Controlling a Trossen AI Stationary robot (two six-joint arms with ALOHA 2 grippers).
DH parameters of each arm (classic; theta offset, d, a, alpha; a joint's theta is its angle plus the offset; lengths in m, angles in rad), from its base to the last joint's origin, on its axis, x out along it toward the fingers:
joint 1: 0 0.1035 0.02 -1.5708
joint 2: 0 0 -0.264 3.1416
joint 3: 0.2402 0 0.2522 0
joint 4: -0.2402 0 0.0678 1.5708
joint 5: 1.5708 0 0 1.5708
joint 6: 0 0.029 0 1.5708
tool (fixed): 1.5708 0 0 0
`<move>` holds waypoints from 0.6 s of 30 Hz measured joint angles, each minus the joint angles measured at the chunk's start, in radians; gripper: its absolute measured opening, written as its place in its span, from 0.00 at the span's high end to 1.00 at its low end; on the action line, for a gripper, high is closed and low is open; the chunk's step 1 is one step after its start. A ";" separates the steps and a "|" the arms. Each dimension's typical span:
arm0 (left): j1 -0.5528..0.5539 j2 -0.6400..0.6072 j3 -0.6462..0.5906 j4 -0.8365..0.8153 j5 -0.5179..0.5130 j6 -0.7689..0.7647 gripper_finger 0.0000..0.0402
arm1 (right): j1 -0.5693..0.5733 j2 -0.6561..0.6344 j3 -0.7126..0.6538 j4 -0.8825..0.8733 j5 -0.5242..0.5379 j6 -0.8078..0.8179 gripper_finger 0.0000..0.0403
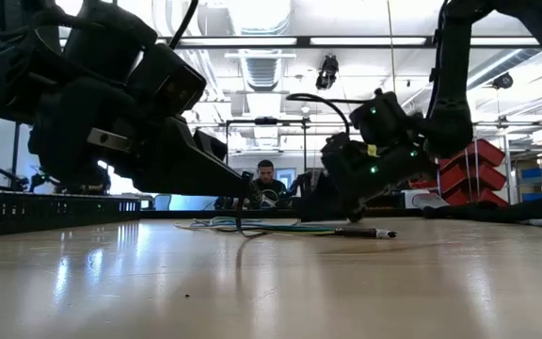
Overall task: Ziptie cables
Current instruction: Wrap the cable wires using a black zip tie
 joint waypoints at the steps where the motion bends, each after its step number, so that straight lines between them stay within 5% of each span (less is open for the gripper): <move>1: 0.000 0.000 0.000 -0.001 0.000 0.000 1.00 | 0.009 0.000 0.000 -0.009 0.001 -0.012 0.52; 18: 0.000 0.000 0.000 -0.001 -0.003 0.008 1.00 | 0.133 -0.006 0.002 -0.043 0.053 -0.100 0.54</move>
